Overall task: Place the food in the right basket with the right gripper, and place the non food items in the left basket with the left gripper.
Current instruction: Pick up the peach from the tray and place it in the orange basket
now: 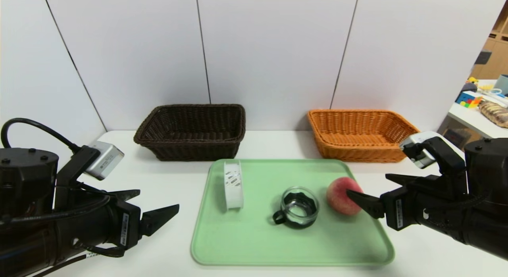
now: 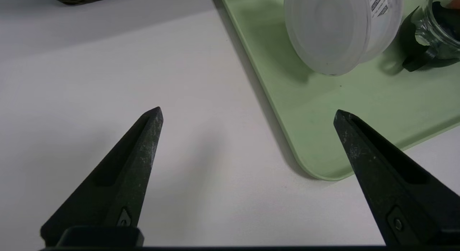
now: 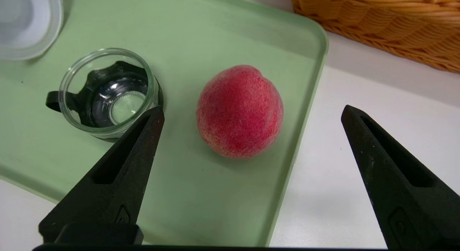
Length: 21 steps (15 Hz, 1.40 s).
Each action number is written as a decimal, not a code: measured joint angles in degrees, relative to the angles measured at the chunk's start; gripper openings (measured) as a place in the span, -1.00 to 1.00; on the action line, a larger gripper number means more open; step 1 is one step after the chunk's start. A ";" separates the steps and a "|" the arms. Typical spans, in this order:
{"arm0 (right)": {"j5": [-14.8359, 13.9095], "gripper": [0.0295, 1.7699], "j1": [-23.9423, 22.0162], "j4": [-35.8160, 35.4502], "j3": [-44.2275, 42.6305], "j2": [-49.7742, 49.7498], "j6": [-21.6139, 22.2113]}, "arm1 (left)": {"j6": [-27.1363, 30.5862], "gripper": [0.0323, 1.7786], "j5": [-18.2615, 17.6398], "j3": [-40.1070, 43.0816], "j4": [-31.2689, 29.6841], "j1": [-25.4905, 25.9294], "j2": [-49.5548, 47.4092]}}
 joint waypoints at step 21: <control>0.12 0.92 0.51 -10.48 0.96 14.91 -1.60 | 0.39 0.90 0.06 0.78 0.39 -0.06 -3.00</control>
